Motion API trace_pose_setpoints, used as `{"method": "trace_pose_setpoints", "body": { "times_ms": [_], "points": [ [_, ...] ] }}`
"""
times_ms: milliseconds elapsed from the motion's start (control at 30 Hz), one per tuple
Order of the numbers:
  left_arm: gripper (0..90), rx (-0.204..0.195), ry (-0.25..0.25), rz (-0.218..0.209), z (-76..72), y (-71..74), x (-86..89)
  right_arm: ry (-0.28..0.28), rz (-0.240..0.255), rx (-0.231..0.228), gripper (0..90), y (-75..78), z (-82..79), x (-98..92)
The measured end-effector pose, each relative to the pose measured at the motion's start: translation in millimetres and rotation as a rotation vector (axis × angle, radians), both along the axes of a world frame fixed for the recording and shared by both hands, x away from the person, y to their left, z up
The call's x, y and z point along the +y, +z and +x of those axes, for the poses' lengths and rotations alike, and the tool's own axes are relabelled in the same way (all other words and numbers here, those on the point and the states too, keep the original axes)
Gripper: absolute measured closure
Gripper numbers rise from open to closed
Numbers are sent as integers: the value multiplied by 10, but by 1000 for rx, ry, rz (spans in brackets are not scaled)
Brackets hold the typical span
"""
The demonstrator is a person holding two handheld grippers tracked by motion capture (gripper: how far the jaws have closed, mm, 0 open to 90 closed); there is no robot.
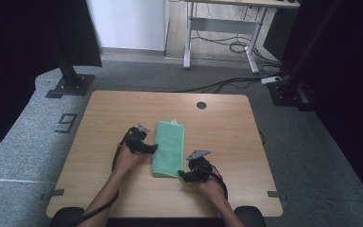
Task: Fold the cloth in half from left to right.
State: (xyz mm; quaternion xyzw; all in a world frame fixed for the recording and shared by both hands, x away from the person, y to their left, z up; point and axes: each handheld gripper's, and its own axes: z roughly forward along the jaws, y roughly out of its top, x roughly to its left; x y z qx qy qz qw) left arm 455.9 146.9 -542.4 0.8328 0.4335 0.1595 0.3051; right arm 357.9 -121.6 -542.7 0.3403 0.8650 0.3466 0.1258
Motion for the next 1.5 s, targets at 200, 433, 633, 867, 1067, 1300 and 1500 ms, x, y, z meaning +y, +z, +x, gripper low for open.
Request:
{"method": "trace_pose_setpoints", "body": {
  "times_ms": [200, 433, 633, 867, 1067, 1300, 1500],
  "points": [
    [124, 2, -9, -5, -8, 27, -3, -1, -10, -3, 322, 9, -2, 12],
    [130, -20, -29, -28, -78, 145, -19, 0, -12, -14, 300, 34, -15, 4],
    [98, -17, -60, -41, -172, 248, 0, -2, 14, -24, 238, 99, -11, -66],
    [65, -7, -79, -52, -304, 248, 74, -6, 30, -32, 158, 177, -7, -148],
    [27, -12, -98, -58, -476, 291, 167, -12, 24, -35, 130, 224, -9, -249],
    [0, -57, -109, -55, -718, 358, 303, -40, 15, -48, 78, 268, -32, -402],
    [0, -69, -111, -52, -899, 325, 434, -68, 9, -59, 25, 298, -50, -533]
  ]
}}
